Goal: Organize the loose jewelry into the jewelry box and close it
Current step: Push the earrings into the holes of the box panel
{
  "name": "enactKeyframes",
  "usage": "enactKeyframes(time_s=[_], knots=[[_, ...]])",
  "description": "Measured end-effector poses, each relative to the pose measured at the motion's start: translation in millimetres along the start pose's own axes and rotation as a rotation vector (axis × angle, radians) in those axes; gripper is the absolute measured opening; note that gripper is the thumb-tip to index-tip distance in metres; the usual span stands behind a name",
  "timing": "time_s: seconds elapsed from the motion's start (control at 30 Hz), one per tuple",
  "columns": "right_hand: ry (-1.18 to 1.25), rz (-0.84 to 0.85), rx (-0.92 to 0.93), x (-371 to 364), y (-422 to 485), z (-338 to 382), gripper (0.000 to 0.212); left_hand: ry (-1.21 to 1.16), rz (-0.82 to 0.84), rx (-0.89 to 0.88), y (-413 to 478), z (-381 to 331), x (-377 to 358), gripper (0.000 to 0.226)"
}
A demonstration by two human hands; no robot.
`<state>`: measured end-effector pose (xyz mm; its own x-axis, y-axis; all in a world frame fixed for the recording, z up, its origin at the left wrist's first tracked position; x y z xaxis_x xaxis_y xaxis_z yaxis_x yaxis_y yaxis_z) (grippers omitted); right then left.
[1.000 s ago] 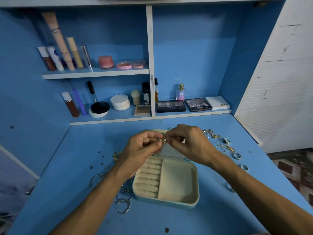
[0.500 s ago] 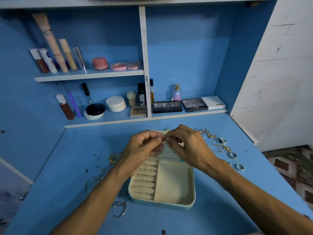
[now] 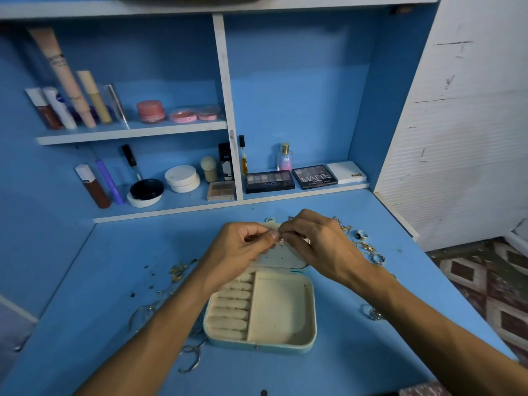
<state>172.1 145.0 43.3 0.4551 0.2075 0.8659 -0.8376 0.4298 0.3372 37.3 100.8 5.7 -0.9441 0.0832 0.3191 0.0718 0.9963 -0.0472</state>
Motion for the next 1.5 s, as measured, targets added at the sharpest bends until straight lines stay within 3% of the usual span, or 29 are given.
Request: enactKeyframes(time_s=[0.37, 0.57, 0.77, 1.0, 1.2, 1.37, 1.5], knots=[[0.032, -0.033, 0.002, 2.9, -7.0, -11.8, 0.014, 0.062, 0.076, -0.003, 11.1, -2.2, -8.4, 0.008], [0.081, -0.041, -0.043, 1.8, -10.3, -24.1, 0.015, 0.142, 0.019, -0.011, 14.7, -0.4, -9.8, 0.005], [0.164, -0.061, -0.375, 9.7, -20.3, -67.3, 0.019, 0.213, -0.071, -0.029, 16.2, 1.1, -6.7, 0.005], [0.204, 0.184, -0.575, -10.0, -14.1, -88.0, 0.031, 0.336, -0.084, -0.013, 26.6, 4.9, -16.4, 0.008], [0.243, 0.196, -0.57, -14.5, -11.0, -92.5, 0.027, 0.379, -0.121, 0.004, 28.5, 5.9, -18.2, 0.008], [0.185, 0.158, -0.453, -11.7, -10.3, -81.1, 0.027, 0.367, -0.138, 0.006, 31.0, 5.8, -18.3, 0.007], [0.309, 0.085, -0.501, -4.9, -14.9, -86.8, 0.027, 0.338, -0.143, 0.011, 32.2, 2.1, -18.7, 0.007]])
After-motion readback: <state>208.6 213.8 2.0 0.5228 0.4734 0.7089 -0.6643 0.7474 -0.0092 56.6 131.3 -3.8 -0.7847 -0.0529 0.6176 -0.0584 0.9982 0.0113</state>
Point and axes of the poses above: each hand's wrist, its own y-axis towards the middle knuckle, its own x-axis out of the back of the hand, z = x × y, the point moved 9 cm from there along y, towards the middle knuckle, and after that the axes turned 15 degrees about z, right-handed, at the moved point
